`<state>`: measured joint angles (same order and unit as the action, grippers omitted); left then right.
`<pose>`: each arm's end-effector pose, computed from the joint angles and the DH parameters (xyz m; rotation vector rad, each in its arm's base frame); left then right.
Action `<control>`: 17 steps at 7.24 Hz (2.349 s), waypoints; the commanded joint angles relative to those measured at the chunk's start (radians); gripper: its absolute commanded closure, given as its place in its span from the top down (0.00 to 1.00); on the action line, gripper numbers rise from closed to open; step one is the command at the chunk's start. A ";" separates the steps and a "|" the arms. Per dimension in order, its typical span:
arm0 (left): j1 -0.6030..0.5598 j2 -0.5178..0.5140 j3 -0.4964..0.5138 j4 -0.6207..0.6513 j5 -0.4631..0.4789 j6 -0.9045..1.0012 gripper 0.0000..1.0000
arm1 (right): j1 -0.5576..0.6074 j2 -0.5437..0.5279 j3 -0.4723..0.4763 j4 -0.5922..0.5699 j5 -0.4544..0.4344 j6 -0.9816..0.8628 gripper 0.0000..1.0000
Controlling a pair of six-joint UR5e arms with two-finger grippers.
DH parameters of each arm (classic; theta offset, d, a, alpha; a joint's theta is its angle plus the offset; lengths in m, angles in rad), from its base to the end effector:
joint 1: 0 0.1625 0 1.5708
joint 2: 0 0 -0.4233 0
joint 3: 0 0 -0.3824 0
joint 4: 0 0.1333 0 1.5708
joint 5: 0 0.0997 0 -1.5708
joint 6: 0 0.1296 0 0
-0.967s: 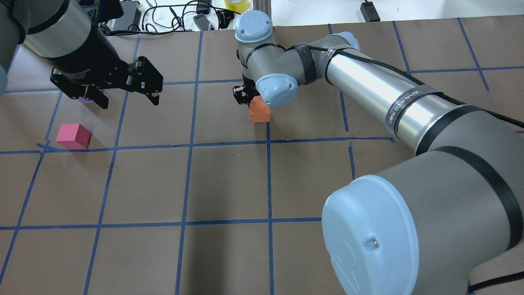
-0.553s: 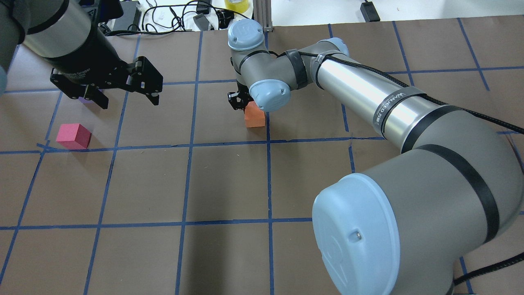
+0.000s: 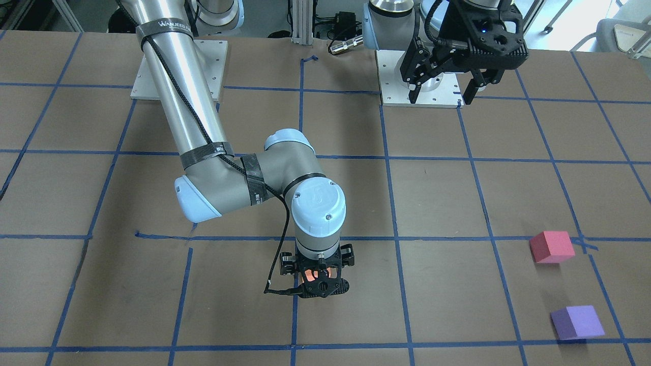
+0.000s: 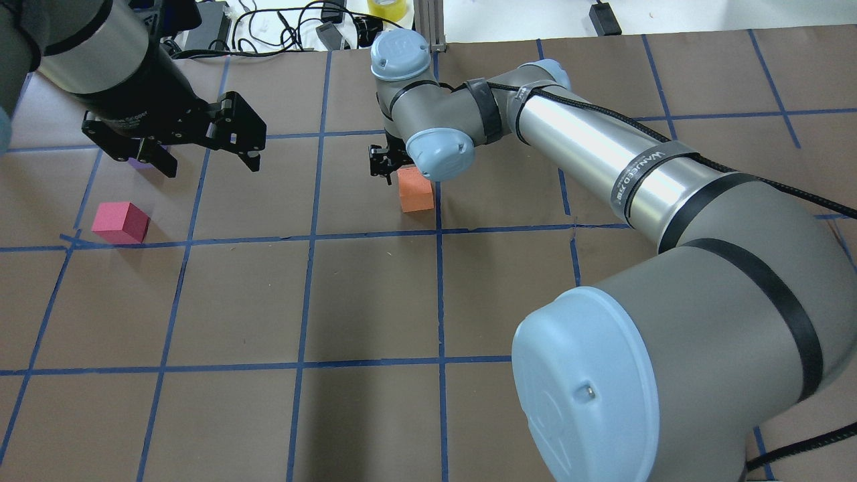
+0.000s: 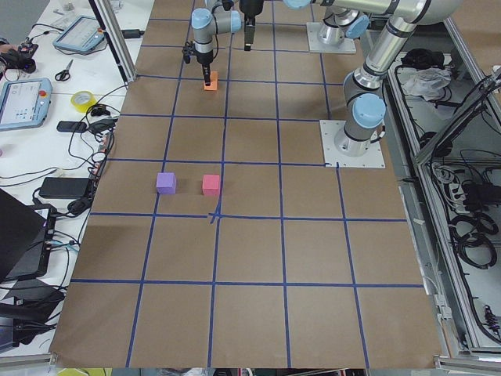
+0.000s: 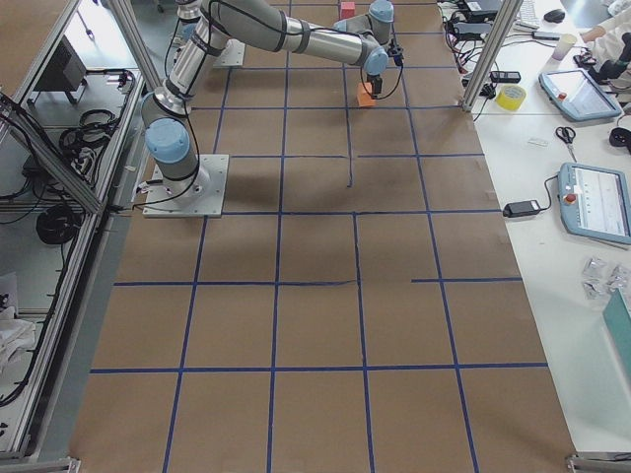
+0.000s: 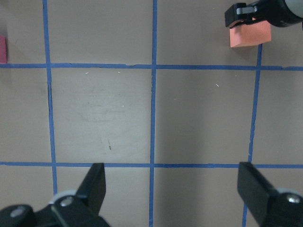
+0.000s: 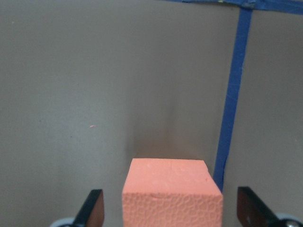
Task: Arrange blocks in a line
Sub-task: 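Open and lift the right gripper while the left arm moves toward the cube, then reach the left gripper over the orange cube and grasp it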
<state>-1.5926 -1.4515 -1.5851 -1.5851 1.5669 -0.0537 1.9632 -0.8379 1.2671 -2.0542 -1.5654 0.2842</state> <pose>-0.1434 -0.4379 0.5028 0.0497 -3.1307 0.1417 0.4058 -0.6302 0.1940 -0.1688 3.1130 -0.0769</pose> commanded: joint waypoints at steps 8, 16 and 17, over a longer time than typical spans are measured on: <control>-0.013 -0.133 -0.074 0.245 -0.010 0.038 1.00 | -0.315 -0.662 0.283 0.448 0.018 -0.287 1.00; -0.177 -0.643 0.115 0.614 -0.010 -0.109 1.00 | -0.323 -0.693 0.337 0.430 -0.045 -0.272 1.00; -0.188 -0.679 0.119 0.614 -0.013 -0.115 1.00 | -0.325 -0.688 0.334 0.421 -0.047 -0.276 1.00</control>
<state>-1.7569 -2.0769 -1.4769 -0.9885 1.5552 -0.1513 1.6372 -1.5284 1.6044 -1.6259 -1.6157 0.0065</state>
